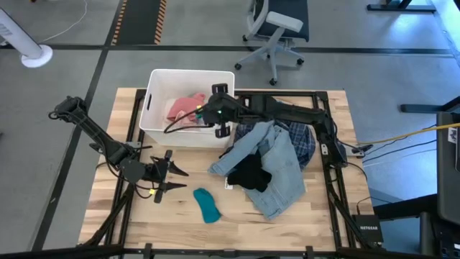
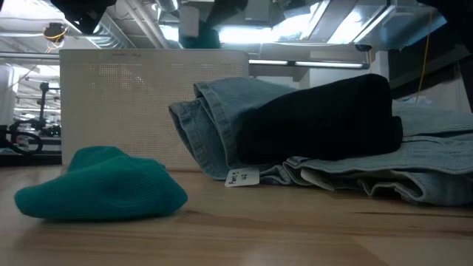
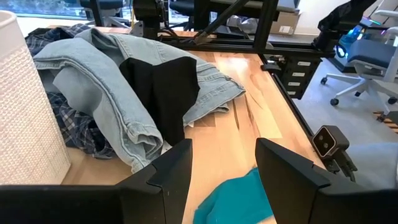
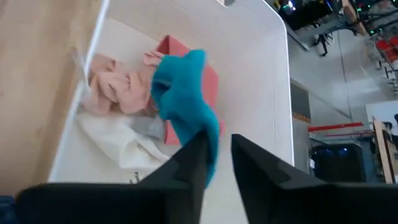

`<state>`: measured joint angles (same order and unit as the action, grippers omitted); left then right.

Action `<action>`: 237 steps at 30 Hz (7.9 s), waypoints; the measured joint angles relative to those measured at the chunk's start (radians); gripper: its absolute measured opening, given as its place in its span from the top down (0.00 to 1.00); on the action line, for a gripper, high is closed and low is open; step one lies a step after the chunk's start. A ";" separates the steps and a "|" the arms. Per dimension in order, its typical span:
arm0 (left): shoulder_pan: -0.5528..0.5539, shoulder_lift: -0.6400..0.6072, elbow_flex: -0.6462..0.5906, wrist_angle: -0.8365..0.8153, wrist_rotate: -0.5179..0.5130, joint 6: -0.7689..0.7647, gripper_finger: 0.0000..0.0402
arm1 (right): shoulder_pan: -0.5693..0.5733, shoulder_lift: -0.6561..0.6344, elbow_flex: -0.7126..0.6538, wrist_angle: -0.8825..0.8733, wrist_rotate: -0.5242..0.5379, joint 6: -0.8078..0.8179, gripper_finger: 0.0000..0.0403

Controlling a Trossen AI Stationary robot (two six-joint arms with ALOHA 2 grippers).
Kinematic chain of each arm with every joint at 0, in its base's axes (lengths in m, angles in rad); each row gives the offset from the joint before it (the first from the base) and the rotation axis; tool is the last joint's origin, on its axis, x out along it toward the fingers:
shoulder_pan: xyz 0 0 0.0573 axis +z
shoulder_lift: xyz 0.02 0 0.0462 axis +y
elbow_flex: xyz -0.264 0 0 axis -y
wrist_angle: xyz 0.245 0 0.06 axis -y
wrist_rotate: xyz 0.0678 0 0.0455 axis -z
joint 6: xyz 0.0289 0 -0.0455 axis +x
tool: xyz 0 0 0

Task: Sort clothes
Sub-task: Put the blue sock into the white laundry bin, then put the black underwear into the white laundry bin

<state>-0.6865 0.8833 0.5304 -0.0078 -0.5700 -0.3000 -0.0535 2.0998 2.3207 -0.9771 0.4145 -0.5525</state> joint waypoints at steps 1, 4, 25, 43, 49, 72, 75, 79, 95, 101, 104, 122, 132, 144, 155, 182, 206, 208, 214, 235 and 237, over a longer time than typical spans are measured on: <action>0.000 0.000 0.000 0.000 0.000 0.000 0.57 | 0.001 0.000 0.000 0.000 0.000 0.000 0.74; 0.000 0.000 0.000 -0.002 0.000 0.000 0.57 | 0.010 0.000 0.000 0.000 -0.020 0.001 0.62; 0.000 0.000 0.000 -0.004 0.000 0.000 0.57 | 0.364 0.016 -0.292 0.197 -0.169 -0.001 0.48; 0.000 0.000 0.000 -0.003 0.000 0.000 0.57 | 0.441 0.039 -0.823 0.861 -0.164 0.384 0.48; 0.000 0.000 0.000 -0.003 -0.001 0.001 0.57 | 0.440 0.109 -0.826 0.921 -0.186 0.494 0.48; 0.000 0.000 0.000 -0.004 -0.003 0.000 0.57 | 0.434 0.162 -0.825 0.886 -0.138 0.497 0.76; 0.000 0.000 0.000 -0.004 -0.003 0.000 0.57 | 0.433 0.158 -0.824 0.881 -0.142 0.439 0.92; 0.000 0.000 0.000 -0.006 -0.003 0.000 0.57 | 0.433 0.125 -0.794 0.841 -0.108 0.359 0.95; 0.000 0.000 0.000 -0.010 -0.003 -0.005 0.57 | 0.398 -0.118 -0.435 0.433 0.208 0.029 0.96; 0.000 0.000 0.000 -0.007 -0.003 -0.006 0.57 | 0.271 -0.121 -0.326 0.453 0.232 -0.078 0.93; 0.000 0.000 0.000 -0.007 -0.003 -0.006 0.57 | 0.191 -0.121 -0.322 0.468 0.181 -0.080 0.92; 0.000 0.000 0.000 -0.008 -0.003 -0.004 0.57 | -0.048 -0.119 -0.345 0.503 -0.049 -0.031 0.88; 0.000 0.000 0.000 -0.009 -0.004 -0.005 0.57 | -0.037 -0.121 -0.321 0.432 -0.067 -0.082 0.58; 0.000 0.000 0.000 -0.012 -0.004 -0.007 0.57 | 0.179 -0.127 -0.101 -0.104 0.039 -0.085 0.53; 0.001 0.000 0.000 -0.003 -0.004 -0.028 0.57 | 0.476 -0.127 -0.218 -0.296 0.039 0.157 0.53; 0.001 0.000 0.000 -0.004 -0.048 -0.026 0.57 | 0.544 -0.132 -0.661 -0.309 0.081 0.757 0.53; 0.001 0.000 0.000 -0.009 -0.048 -0.029 0.57 | 0.453 -0.133 -0.818 -0.143 0.046 0.646 0.91; 0.001 0.000 0.000 -0.009 -0.048 -0.029 0.57 | 0.452 -0.133 -0.781 -0.164 0.049 0.611 0.97; 0.001 0.000 0.000 -0.009 -0.048 -0.027 0.57 | 0.453 -0.133 -0.570 -0.305 0.139 0.571 0.95; 0.001 0.000 -0.001 -0.008 -0.048 -0.029 0.57 | 0.263 -0.151 0.027 -0.069 0.358 0.009 0.97; 0.001 0.000 -0.001 -0.011 -0.048 -0.029 0.57 | 0.213 -0.152 0.027 0.020 0.323 -0.042 0.97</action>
<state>-0.6857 0.8837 0.5297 -0.0188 -0.6178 -0.3294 0.1597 1.9480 2.3474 -0.9575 0.7371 -0.5942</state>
